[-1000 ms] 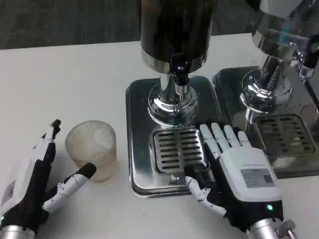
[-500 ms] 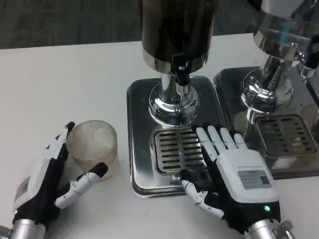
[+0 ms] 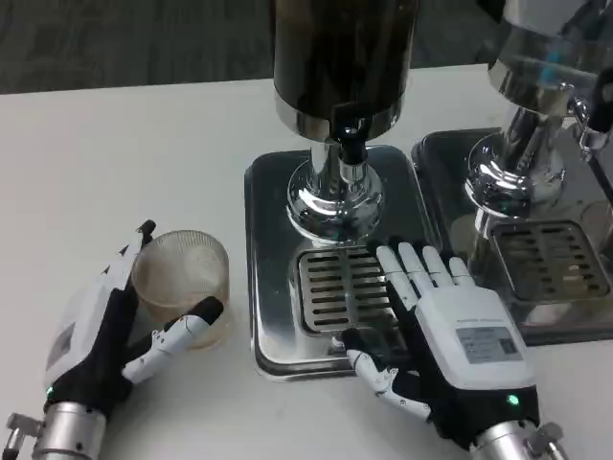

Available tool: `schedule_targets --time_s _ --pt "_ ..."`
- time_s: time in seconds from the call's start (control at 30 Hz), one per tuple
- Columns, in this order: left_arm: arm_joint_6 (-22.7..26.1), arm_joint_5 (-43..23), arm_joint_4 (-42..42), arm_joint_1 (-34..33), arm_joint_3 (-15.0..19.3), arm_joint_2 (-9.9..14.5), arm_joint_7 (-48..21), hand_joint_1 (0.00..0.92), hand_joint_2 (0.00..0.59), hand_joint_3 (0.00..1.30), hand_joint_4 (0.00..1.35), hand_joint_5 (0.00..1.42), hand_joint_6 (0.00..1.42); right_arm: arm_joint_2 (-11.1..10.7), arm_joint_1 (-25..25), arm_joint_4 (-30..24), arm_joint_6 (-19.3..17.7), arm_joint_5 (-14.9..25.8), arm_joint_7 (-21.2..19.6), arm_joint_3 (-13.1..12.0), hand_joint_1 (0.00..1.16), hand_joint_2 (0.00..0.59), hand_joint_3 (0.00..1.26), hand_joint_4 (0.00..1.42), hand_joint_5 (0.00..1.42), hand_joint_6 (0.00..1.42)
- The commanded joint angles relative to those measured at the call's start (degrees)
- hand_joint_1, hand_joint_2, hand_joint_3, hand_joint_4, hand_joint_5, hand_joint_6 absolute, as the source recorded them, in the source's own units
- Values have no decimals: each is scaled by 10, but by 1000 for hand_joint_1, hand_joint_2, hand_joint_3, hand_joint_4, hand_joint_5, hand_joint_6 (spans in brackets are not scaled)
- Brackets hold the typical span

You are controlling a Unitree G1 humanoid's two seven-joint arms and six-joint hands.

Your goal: Grasp the cup under the faucet to collect the drink, then remove the cup.

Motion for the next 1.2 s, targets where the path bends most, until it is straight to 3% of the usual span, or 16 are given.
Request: schedule_targets --time_s 0.03,0.13,0.3,0.37,0.57,0.7,0.87,1.2 --pt "-4 11 9 -10 -15 0 8 94 0 0 0 0 4 -2 2 -5 2 8 6 -4 172 400 55 0 0 0" --pt "-3 21 5 -12 -25 6 11 127 1 0 0 12 19 -2 3 -6 2 9 6 -4 176 397 59 0 0 0" --pt "-2 28 2 -16 -30 11 19 268 30 0 0 44 51 -1 4 -6 2 11 8 -4 184 394 73 0 0 0" --pt "-2 30 2 -19 -31 13 22 276 30 0 0 60 67 -2 3 -6 3 11 9 -3 185 391 74 0 0 0" --pt "0 27 7 -24 -30 11 36 320 39 0 0 214 269 0 4 -8 6 12 13 -2 186 388 82 0 0 0" --pt "5 45 3 -26 -38 13 66 417 61 15 186 413 551 1 5 -9 9 13 15 -3 185 384 100 0 0 2" --pt "6 59 3 -26 -41 10 101 503 80 198 429 669 888 2 3 -7 9 15 17 -4 190 393 114 0 0 22" --pt "5 74 1 -20 -41 5 171 526 74 385 610 846 1071 1 -2 -3 7 19 17 -7 192 393 115 0 0 32"
